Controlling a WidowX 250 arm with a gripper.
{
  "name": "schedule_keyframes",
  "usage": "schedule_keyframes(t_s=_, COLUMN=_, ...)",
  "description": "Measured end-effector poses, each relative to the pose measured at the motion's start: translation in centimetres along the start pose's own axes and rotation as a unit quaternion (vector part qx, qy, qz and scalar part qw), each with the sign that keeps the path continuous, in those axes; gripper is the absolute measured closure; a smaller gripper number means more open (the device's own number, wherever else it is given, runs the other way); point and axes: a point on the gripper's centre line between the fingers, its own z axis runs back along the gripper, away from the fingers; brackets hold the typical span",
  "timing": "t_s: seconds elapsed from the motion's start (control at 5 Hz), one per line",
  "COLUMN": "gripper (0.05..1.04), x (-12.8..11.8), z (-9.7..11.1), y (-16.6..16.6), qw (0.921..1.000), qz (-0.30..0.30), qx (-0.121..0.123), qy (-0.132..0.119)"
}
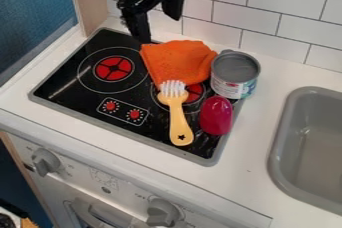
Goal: Move the red object to the upper left of the burner
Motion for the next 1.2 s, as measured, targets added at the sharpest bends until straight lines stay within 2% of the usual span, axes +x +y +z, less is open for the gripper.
schedule_keyframes(t_s=0.2, gripper=0.084, x=-0.9, z=1.6, y=0.6, qw=0.9996, qz=0.021, qx=-0.020, qy=-0.002)
schedule_keyframes(t_s=0.4, gripper=0.084, x=-3.7, z=1.0, y=0.6, qw=0.9981, qz=-0.008, qx=-0.030, qy=0.053)
schedule_keyframes(t_s=0.6, gripper=0.084, x=-7.2, z=0.1, y=1.2, qw=0.9942, qz=-0.066, qx=-0.026, qy=0.081)
schedule_keyframes(t_s=0.8, gripper=0.084, x=-9.6, z=-0.3, y=1.8, qw=0.9885, qz=-0.115, qx=-0.016, qy=0.097)
schedule_keyframes(t_s=1.0, gripper=0.084, x=-11.2, z=-0.9, y=2.1, qw=0.9827, qz=-0.157, qx=-0.008, qy=0.098)
schedule_keyframes(t_s=1.2, gripper=0.084, x=-12.1, z=-2.6, y=2.5, qw=0.9777, qz=-0.186, qx=0.019, qy=0.096)
